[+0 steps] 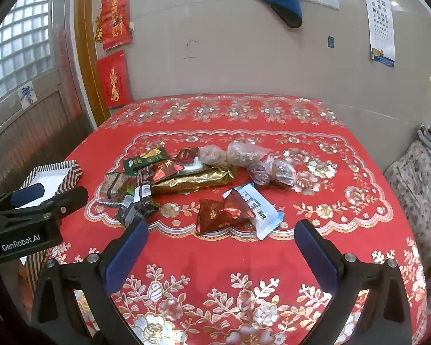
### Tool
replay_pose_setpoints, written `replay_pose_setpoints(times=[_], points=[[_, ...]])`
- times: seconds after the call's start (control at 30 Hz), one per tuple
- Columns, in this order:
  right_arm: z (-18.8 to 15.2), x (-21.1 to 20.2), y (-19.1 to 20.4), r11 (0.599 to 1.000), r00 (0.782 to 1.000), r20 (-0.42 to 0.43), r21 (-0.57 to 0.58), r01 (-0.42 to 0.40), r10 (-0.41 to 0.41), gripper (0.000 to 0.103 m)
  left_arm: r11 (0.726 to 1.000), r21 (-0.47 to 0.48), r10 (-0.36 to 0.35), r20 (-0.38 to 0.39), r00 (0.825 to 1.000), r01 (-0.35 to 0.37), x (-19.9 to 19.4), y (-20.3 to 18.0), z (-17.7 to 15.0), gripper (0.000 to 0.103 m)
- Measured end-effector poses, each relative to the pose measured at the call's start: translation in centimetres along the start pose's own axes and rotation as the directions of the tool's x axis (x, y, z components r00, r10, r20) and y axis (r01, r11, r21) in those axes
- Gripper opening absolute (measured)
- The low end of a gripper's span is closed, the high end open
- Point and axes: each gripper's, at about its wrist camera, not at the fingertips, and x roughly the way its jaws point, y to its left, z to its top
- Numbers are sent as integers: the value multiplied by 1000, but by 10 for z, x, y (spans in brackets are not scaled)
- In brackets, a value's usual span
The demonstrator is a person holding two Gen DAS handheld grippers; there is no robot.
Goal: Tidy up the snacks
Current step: 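Move both tools toward the snack pile on the tablecloth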
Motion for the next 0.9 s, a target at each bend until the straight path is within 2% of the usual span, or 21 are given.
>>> replay_pose_setpoints(times=[0.9], points=[[-2,9,-4,1000,1000,-19,17,9,-8,102,1000,8,8,-29,1000,-8,12,-1,-4,103]])
